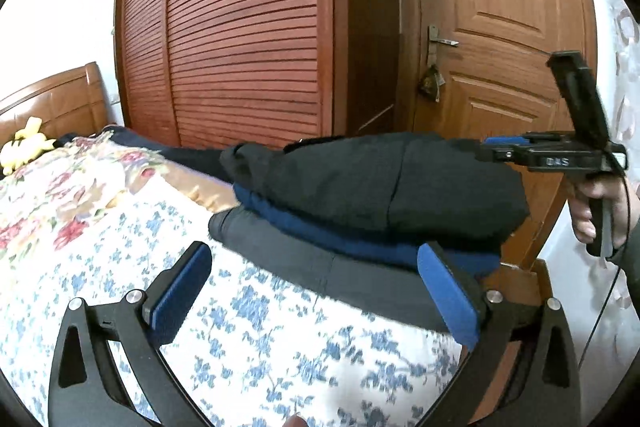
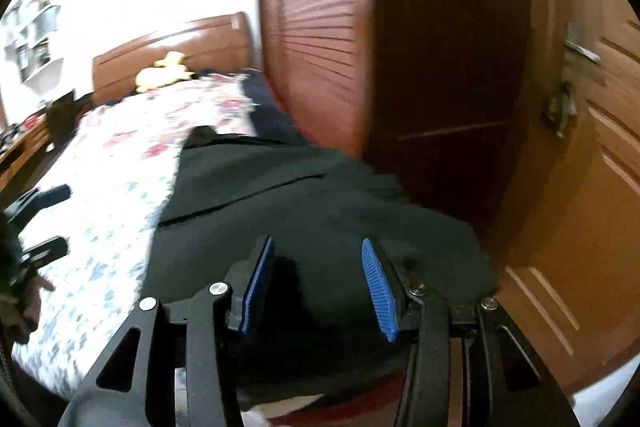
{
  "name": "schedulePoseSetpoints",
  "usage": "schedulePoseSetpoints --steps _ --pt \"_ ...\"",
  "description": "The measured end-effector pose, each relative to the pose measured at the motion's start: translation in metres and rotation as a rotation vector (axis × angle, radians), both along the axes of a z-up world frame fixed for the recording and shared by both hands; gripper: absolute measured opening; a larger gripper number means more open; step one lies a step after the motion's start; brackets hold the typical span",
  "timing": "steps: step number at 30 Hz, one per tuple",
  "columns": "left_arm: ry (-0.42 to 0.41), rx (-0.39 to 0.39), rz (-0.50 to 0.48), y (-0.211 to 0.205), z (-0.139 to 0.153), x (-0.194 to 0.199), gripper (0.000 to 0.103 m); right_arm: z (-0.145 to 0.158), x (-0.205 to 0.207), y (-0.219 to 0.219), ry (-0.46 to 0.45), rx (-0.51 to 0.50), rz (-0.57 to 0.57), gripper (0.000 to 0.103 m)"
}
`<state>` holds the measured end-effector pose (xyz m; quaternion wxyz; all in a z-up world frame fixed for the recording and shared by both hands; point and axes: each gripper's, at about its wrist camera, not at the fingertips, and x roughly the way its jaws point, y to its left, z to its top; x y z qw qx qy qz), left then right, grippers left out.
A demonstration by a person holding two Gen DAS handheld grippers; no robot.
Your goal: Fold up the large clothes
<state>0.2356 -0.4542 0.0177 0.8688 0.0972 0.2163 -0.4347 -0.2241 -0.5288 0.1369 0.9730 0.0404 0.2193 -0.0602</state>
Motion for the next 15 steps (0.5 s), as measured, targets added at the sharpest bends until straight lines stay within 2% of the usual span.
schedulePoseSetpoints --steps 4,7,8,10,15 --pt "-0.001 0.007 0.01 0.017 -0.005 -0.01 0.103 -0.013 -0.015 0.006 0.046 -0.021 -0.013 0.047" --pt "-0.01 0.002 0.017 0.031 -0.003 -0.017 0.103 -0.029 -0.017 -0.008 0.106 -0.055 -0.071 0.047" --pt "-0.009 0.0 0.018 0.034 -0.001 -0.018 0.103 -0.03 -0.016 -0.016 0.107 -0.034 -0.077 0.047" --pt "-0.01 -0.006 0.027 0.042 0.002 -0.022 0.103 -0.024 -0.021 -0.031 0.106 0.01 -0.106 0.047" --pt "-0.023 -0.024 0.059 0.065 0.013 -0.033 0.103 0.001 -0.051 -0.017 0.059 -0.036 -0.138 0.047"
